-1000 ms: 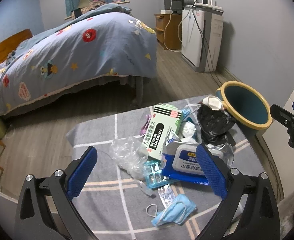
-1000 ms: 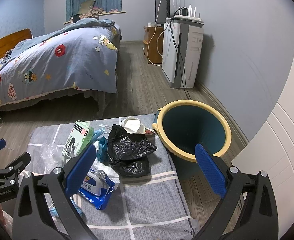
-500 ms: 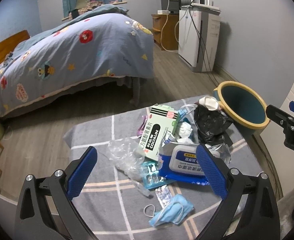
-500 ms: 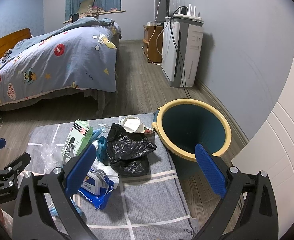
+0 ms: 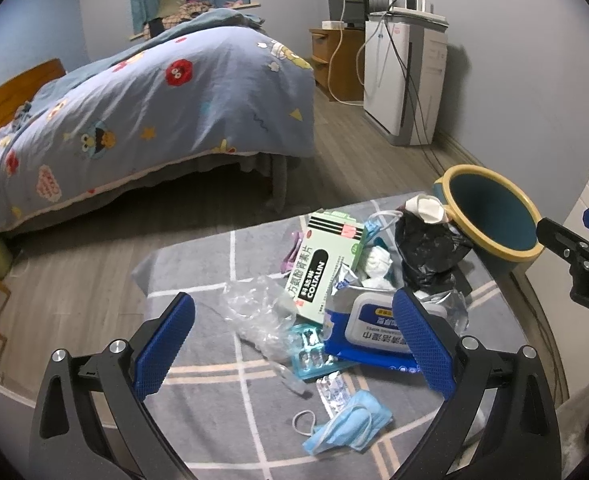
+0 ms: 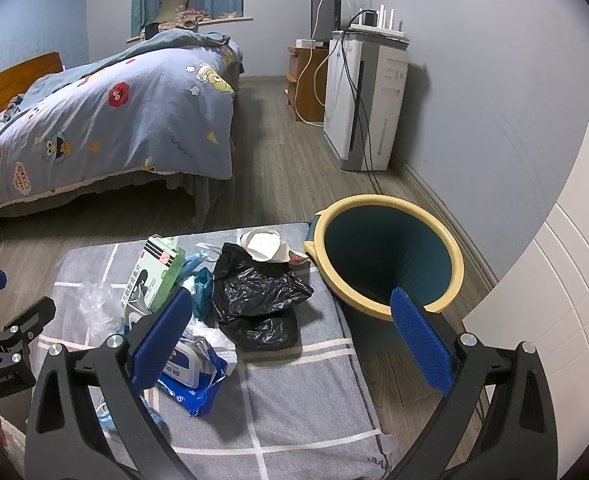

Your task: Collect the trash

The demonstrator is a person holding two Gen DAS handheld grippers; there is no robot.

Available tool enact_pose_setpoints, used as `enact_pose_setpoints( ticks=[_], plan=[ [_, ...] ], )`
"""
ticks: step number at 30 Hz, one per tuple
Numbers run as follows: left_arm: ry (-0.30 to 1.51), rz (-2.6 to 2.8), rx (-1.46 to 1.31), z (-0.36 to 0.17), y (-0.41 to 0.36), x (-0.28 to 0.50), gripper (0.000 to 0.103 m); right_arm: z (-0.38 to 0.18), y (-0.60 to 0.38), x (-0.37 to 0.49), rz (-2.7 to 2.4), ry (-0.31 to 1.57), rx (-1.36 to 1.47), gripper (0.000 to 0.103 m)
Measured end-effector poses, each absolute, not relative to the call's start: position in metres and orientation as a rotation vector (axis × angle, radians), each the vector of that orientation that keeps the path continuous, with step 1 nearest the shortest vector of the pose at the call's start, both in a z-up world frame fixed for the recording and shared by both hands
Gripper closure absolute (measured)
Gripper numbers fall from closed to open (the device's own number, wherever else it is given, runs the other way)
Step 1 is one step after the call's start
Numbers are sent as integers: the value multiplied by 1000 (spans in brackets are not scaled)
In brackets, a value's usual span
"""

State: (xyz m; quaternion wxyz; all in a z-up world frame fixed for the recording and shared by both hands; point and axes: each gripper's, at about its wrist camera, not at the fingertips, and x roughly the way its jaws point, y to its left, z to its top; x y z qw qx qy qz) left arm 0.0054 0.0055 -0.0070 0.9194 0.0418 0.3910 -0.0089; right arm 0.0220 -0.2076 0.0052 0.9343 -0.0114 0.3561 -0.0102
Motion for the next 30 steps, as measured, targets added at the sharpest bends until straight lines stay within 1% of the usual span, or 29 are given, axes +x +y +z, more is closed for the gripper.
enact_pose_setpoints(
  ticks=[23, 27, 30],
  plan=[
    [804, -21, 62, -6, 9, 8, 5, 5, -206, 26, -30, 735, -35, 5],
    [805, -60, -17, -2, 16, 16, 5, 20, -210, 37, -31, 704, -78, 6],
    [798, -66, -50, 4, 22, 28, 5, 34, -221, 51, -4, 688, -41, 6]
  ],
)
